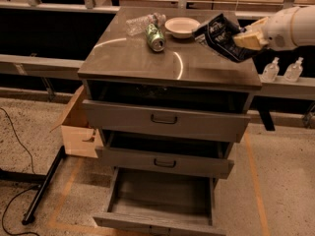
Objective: Place blue chip bag into bottom drawer
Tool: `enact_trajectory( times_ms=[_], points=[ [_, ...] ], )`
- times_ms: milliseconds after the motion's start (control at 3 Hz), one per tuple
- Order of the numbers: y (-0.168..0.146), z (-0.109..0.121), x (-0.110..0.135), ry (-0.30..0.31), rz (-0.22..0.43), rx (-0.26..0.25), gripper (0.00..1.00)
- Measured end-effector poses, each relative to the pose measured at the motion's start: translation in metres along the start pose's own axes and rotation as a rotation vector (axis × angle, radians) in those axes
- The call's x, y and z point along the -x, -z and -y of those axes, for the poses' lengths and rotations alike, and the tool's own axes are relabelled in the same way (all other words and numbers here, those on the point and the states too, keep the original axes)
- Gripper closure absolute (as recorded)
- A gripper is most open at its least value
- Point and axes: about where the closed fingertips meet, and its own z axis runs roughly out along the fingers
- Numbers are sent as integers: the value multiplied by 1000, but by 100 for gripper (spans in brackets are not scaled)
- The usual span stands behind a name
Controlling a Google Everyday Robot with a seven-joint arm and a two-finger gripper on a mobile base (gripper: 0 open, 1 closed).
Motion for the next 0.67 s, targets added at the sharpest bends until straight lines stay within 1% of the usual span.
enact_trajectory(
  times_ms=[333, 667],
  points=[
    [34, -41, 3, -31, 60, 115, 100],
    [40, -47, 2, -42, 69, 136, 100]
  ],
)
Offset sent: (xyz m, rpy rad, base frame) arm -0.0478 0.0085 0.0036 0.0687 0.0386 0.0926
